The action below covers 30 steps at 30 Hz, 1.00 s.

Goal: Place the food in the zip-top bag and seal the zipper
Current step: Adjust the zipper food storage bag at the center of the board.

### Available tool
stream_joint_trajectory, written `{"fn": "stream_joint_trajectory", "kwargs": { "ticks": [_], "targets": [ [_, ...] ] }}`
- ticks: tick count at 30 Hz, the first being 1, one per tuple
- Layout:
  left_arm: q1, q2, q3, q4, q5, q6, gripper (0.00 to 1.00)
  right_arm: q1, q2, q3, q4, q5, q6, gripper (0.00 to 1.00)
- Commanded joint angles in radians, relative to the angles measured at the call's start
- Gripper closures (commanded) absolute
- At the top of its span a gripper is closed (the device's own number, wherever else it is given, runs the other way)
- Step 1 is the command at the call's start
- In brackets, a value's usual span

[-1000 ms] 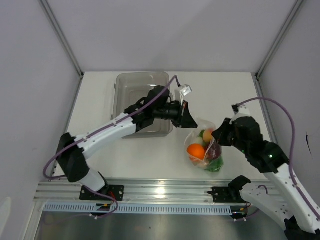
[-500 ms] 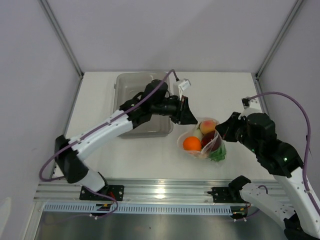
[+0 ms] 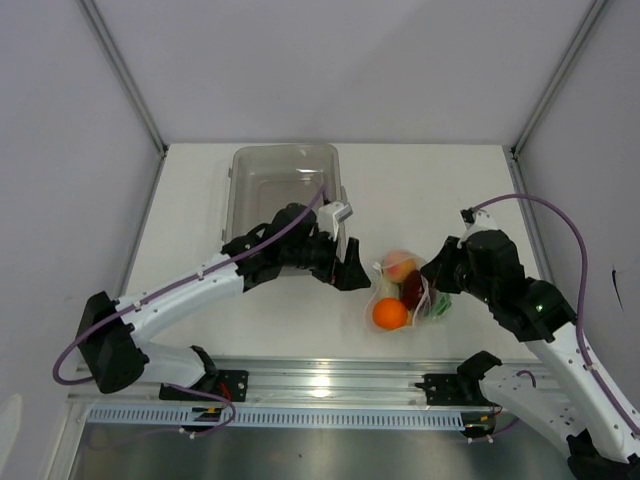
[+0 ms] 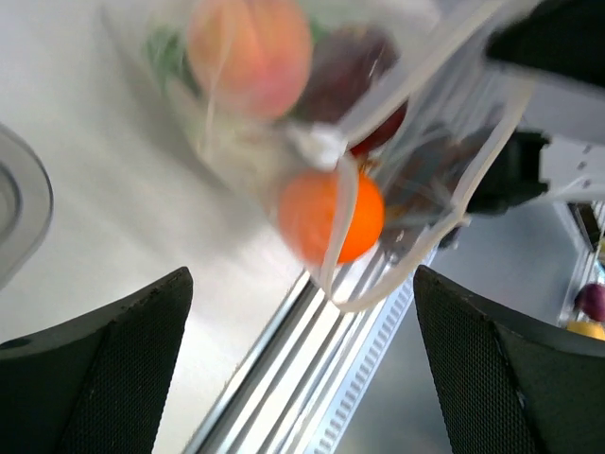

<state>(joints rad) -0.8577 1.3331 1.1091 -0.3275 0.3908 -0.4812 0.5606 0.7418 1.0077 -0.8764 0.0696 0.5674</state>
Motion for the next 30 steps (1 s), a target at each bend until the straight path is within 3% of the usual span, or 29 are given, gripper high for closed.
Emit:
{"fn": "stream_joint_trajectory", "kwargs": {
  "ticks": [1,8,15,18,27,30],
  "targets": [
    [-0.053,-0.110,-0.107,0.021,-0.088,-0.014,0.00,-0.002,-0.015,0.063,0.031,0.004,0.000,1.00],
    [-0.179,-0.212,-0.333,0.169,-0.250,-0.200,0.01,-0.002,-0.004,0.060,0.051,-0.017,-0.003,1.00],
    [-0.195,-0.106,-0.315,0.264,-0.250,-0.231,0.01,-0.004,0.002,0.065,0.056,-0.031,-0.004,1.00],
    [-0.195,-0.069,-0.286,0.291,-0.238,-0.237,0.11,-0.004,-0.005,0.063,0.047,-0.027,-0.006,1.00],
    [-0.195,0.043,-0.253,0.372,-0.141,-0.267,0.69,-0.004,-0.016,0.065,0.028,-0.014,-0.017,1.00],
    [-0.192,0.058,-0.224,0.352,-0.103,-0.251,0.79,-0.004,-0.016,0.063,0.014,-0.005,-0.026,1.00]
  ]
}}
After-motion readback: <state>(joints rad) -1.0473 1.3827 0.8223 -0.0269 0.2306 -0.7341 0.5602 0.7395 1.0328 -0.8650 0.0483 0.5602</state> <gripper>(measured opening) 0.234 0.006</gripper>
